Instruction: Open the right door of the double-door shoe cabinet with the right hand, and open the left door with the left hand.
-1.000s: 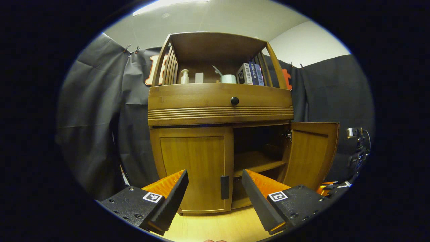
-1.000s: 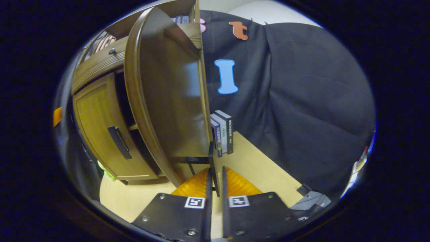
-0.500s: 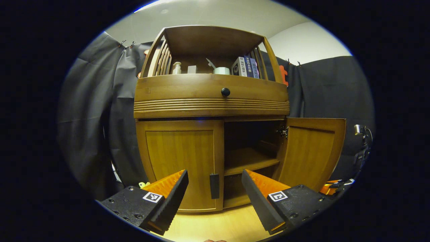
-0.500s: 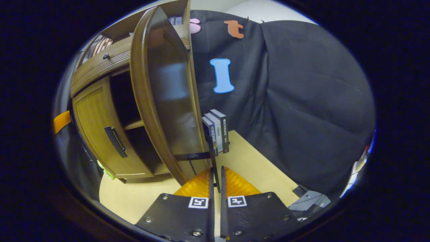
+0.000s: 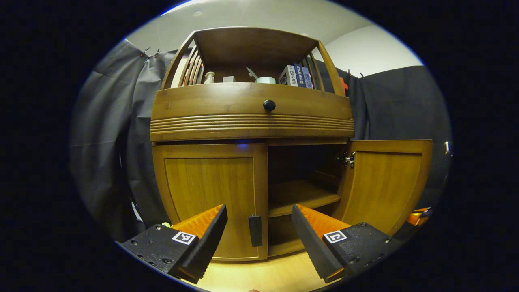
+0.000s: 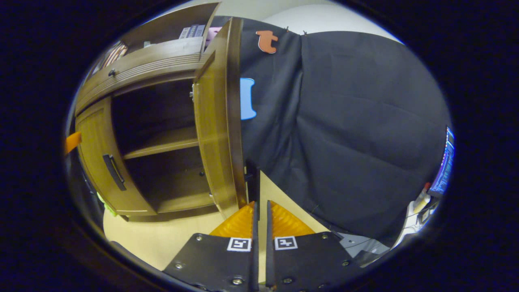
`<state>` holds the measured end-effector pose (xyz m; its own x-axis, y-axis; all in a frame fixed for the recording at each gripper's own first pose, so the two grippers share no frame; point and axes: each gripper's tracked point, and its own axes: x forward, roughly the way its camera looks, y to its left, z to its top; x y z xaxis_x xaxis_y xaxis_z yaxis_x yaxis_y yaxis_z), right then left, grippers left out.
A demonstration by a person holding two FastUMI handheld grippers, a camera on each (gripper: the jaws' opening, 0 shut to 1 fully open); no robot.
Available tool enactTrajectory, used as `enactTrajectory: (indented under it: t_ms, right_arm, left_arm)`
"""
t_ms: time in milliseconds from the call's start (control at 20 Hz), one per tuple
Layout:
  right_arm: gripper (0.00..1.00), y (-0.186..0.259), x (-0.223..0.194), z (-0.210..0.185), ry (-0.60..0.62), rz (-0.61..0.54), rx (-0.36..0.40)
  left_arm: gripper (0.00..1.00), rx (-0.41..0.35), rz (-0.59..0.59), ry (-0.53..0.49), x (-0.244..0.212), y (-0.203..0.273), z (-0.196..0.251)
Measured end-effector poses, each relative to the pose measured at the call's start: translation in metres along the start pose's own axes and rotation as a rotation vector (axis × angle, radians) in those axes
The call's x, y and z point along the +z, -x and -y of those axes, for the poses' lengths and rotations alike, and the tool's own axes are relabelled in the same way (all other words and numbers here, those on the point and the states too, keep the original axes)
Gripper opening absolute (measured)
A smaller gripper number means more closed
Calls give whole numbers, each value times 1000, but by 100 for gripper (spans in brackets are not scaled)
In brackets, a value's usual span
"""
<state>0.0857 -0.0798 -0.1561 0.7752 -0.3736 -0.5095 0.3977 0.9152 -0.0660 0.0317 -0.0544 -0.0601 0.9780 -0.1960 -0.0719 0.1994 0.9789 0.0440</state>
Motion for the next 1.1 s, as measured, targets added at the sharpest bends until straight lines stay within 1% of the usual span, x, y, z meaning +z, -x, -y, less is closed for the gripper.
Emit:
enactTrajectory:
  t_ms: [200, 250, 350, 400, 450, 500, 550, 600, 650, 750, 950, 1050, 1100]
  right_arm:
    - [7, 6, 19, 6, -10, 74, -32]
    - [7, 9, 22, 8, -7, 87, -35]
    - [7, 14, 30, 12, 6, 110, -50]
    - [7, 17, 34, 16, 11, 122, -66]
    - [7, 19, 37, 22, 12, 134, -84]
    - [7, 21, 41, 26, 11, 144, -96]
    - [7, 23, 44, 29, 7, 150, -107]
    - [7, 25, 47, 32, 0, 155, -115]
    - [7, 26, 47, 35, -5, 160, -123]
    - [7, 30, 49, 41, -9, 170, -144]
    - [7, 35, 45, 53, -20, 177, -180]
    - [7, 38, 40, 61, -35, 172, -200]
    - [7, 38, 37, 64, -47, 167, -207]
  left_arm:
    - [98, 8, -31, 5, -18, -19, -9]
    - [98, 7, -48, 15, -24, -25, -11]
    - [94, -3, -79, 41, -36, -35, -12]
    - [95, -15, -91, 57, -42, -41, -11]
    - [93, -23, -105, 71, -48, -46, -9]
    - [87, -24, -124, 83, -56, -52, -10]
    - [84, -24, -148, 93, -64, -59, -11]
    - [84, -25, -172, 103, -73, -65, -9]
    - [87, -30, -196, 112, -81, -71, -7]
    - [87, -38, -239, 120, -96, -83, -7]
    - [84, -29, -308, 120, -111, -100, -20]
    - [64, -8, -323, 97, -112, -103, -28]
    - [67, 5, -325, 92, -115, -104, -26]
